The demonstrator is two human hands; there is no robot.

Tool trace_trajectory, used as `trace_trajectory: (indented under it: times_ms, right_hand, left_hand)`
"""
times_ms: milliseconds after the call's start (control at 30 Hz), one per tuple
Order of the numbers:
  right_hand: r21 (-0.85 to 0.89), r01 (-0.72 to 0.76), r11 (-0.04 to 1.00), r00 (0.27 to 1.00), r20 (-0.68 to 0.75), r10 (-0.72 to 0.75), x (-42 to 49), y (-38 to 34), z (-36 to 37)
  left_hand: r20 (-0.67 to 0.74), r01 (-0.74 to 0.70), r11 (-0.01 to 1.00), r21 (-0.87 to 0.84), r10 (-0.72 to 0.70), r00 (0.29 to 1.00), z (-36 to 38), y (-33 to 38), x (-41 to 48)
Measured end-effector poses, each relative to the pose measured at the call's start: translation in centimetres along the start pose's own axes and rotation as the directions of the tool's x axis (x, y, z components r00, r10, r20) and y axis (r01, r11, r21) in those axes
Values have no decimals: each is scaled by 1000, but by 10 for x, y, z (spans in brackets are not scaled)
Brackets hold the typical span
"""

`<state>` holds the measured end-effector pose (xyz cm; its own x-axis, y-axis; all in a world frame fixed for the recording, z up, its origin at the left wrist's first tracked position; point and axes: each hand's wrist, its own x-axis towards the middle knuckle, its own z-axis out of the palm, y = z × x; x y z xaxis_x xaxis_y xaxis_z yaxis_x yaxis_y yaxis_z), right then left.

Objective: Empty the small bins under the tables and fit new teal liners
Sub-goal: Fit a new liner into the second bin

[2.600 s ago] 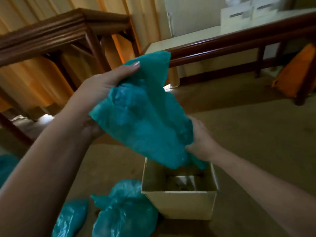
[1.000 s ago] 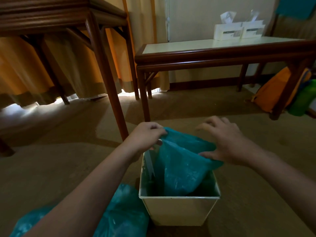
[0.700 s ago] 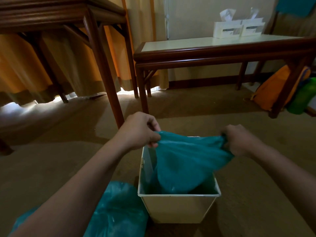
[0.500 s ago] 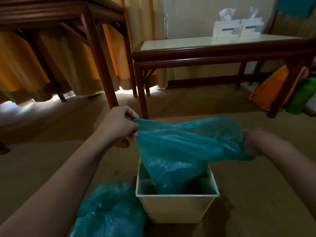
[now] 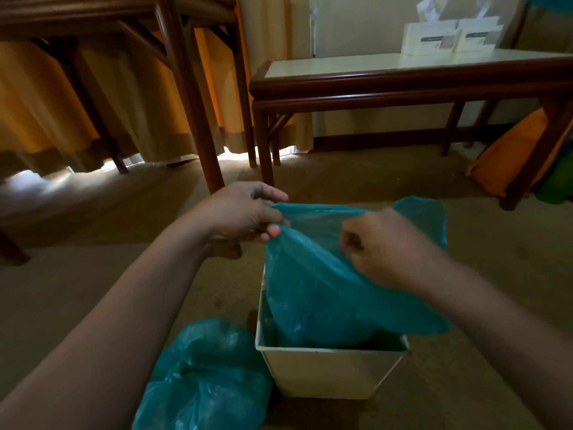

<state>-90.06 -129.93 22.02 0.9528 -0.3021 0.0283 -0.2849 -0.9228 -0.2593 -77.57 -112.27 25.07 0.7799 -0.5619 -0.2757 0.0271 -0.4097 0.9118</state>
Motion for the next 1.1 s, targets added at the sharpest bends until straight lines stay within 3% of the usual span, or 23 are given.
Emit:
trace_trajectory:
  times_ms: [67, 100, 167, 233, 267, 333, 400, 467, 533, 567, 600, 733, 833, 900, 967, 1033, 1100]
  right_hand:
    - [-146, -192, 970, 972, 107, 209, 9, 17, 22]
    - [-223, -255, 941, 935, 193, 299, 11, 24, 29]
    - [-277, -267, 923, 877, 327, 352, 11, 35, 39]
    - [-282, -244, 928, 881, 336, 334, 13, 33, 44]
    - [-281, -216, 935, 900, 314, 302, 14, 30, 46]
    - [-282, -145, 949, 935, 276, 224, 17, 25, 50]
    - [-243, -71, 967, 960, 248, 133, 20, 25, 52]
    - [-236, 40, 971, 979, 205, 10, 23, 32, 56]
    - [-368, 173, 914, 985, 76, -156, 31, 45, 67]
    - [-392, 202, 898, 979, 50, -199, 35, 52, 73]
    - [-359, 212, 909, 977, 50, -208, 38, 58, 78]
    - [17, 107, 994, 990, 95, -108, 51, 81, 98]
    - [311, -39, 949, 991, 131, -2, 60, 86, 104]
    - [520, -141, 843, 986, 147, 75, 66, 88, 105]
    - [652, -254, 714, 967, 196, 165, 70, 90, 106]
    - [721, -391, 573, 920, 321, 225, 72, 96, 110]
    - [755, -508, 414, 861, 454, 229, 66, 100, 114]
  left_hand:
    - [-77, 59, 987, 151, -48, 996, -8, -4, 2]
    - [-190, 91, 940, 329, -29, 981, -12, -6, 3]
    - [-428, 247, 684, 687, 105, 898, -11, -8, 2]
    - [-487, 284, 501, 817, 338, 805, 8, -1, 1]
    - [-424, 189, 473, 860, 458, 781, 23, 5, 2]
    - [-148, -164, 398, 902, 644, 750, 58, 18, 1]
    - [154, -476, 352, 806, 651, 743, 85, 19, 6]
    - [264, -490, 306, 817, 556, 788, 93, -1, 26]
    - [235, -326, 129, 937, 461, 856, 86, -32, 49]
    - [209, -268, 87, 960, 417, 884, 79, -48, 59]
    - [187, -239, 99, 966, 370, 910, 73, -62, 67]
    - [92, -143, 300, 943, 178, 980, 51, -101, 88]
    - [24, -91, 511, 855, 136, 990, 46, -118, 100]
    - [-37, -68, 742, 667, 124, 992, 43, -120, 104]
    - [-86, 41, 897, 441, -3, 996, 36, -123, 107]
    - [-15, 188, 937, 294, -193, 981, 28, -134, 105]
    - [219, 308, 925, 224, -356, 909, 21, -146, 92]
